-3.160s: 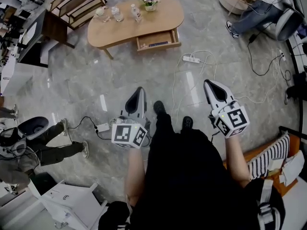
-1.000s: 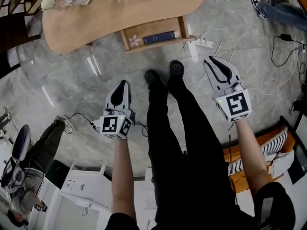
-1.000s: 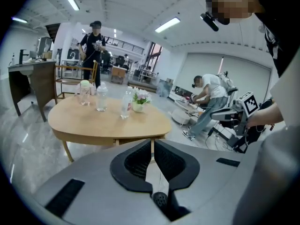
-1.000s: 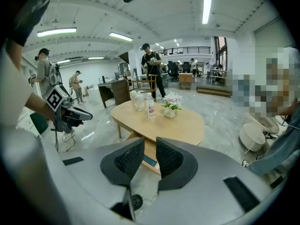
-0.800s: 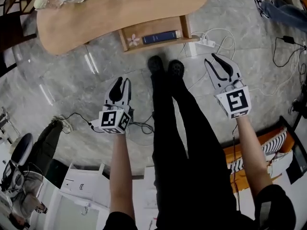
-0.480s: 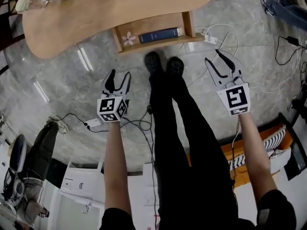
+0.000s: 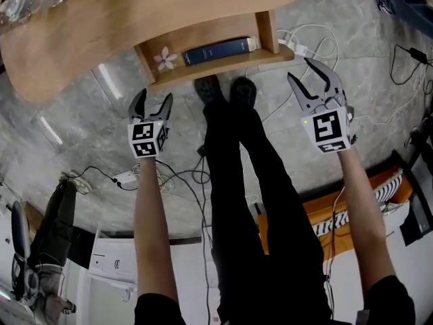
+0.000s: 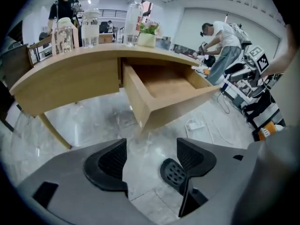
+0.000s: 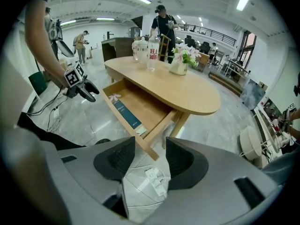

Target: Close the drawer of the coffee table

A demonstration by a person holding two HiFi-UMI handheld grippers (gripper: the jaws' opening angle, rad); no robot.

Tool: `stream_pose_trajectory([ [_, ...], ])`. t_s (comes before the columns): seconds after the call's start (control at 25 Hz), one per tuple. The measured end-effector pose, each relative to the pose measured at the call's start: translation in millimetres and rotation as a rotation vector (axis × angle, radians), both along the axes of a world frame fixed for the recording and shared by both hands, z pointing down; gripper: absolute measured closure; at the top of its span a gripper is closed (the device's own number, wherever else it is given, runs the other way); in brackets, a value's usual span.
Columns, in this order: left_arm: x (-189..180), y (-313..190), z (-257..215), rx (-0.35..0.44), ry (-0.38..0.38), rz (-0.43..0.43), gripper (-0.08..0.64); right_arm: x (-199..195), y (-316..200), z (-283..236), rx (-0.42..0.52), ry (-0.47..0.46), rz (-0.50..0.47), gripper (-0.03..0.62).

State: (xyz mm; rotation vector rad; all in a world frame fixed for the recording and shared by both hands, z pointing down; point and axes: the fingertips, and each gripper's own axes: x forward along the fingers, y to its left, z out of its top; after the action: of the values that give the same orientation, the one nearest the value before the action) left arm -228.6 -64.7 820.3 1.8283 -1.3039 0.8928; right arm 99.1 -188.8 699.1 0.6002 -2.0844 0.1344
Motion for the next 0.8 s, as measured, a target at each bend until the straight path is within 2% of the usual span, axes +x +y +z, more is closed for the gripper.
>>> stream_pose_trajectory([
  [0.32, 6, -28, 41, -0.018, -0.027, 0.104, 0.229, 11, -8, 64, -0.01, 0.162, -0.033, 0.423],
  [0.52, 11, -47, 52, 0.005, -0.039, 0.135, 0.233, 8, -13, 85, -0.001, 0.189, -0.045, 0.423],
  [0.6, 13, -54, 50, 0.02, -0.052, 0.143, 0.264, 6, -12, 87, 0.008, 0.191, -0.049, 0.426],
  [0.8, 14, -54, 47, 0.022, -0.047, 0.147, 0.287, 8, -9, 86, 0.044, 0.218, -0.058, 0.449],
])
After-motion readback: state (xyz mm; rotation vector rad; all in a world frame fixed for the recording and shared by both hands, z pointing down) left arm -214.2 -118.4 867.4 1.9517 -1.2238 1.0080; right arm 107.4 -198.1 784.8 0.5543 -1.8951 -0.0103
